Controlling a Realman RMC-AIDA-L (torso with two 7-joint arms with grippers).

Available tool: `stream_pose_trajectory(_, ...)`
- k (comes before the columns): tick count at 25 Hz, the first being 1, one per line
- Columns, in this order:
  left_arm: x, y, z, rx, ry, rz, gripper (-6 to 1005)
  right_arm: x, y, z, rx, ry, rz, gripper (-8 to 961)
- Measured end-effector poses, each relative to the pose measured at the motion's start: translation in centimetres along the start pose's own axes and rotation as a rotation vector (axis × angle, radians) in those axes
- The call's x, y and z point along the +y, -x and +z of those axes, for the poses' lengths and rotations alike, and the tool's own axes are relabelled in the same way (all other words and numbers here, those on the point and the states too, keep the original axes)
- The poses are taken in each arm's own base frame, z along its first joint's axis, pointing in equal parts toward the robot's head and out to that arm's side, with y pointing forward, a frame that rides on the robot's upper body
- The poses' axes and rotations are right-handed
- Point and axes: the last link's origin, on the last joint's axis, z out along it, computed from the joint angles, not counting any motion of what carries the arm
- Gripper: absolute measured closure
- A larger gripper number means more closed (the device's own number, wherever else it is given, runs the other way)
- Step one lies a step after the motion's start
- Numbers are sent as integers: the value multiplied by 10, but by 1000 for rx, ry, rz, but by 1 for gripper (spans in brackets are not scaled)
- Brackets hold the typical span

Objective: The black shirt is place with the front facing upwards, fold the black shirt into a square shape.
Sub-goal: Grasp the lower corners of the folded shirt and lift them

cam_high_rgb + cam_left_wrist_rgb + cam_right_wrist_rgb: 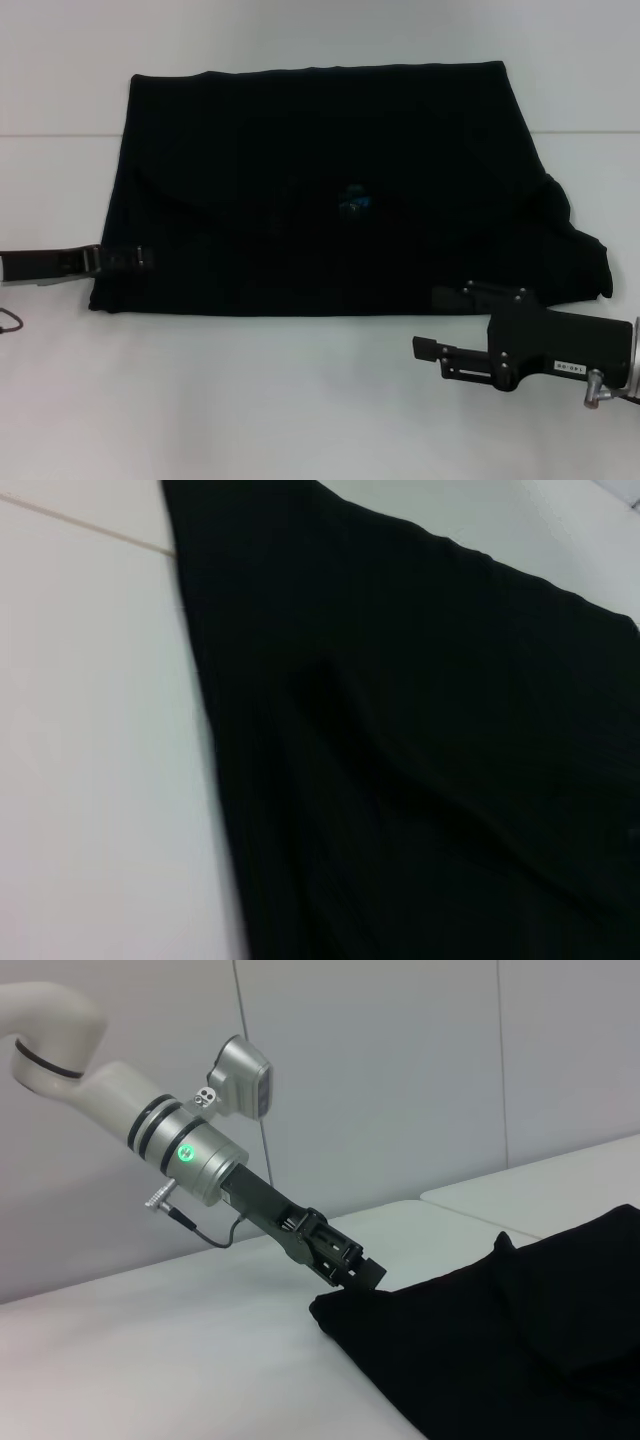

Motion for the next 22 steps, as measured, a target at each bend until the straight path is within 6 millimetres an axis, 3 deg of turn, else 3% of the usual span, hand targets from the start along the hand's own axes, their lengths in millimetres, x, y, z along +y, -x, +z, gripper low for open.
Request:
stream_pose_trajectory(16,13,4,8,-64,37,48,175,-1,0,-1,-2,-8,14,197)
stream_pose_trajectory(18,13,3,8,-63,36,45,383,-1,0,-1,-3,-10,15,197)
stream_pose_trajectory(22,13,3,8,-62,34,43,547,-2,-1,-4,-3,-18,31,197)
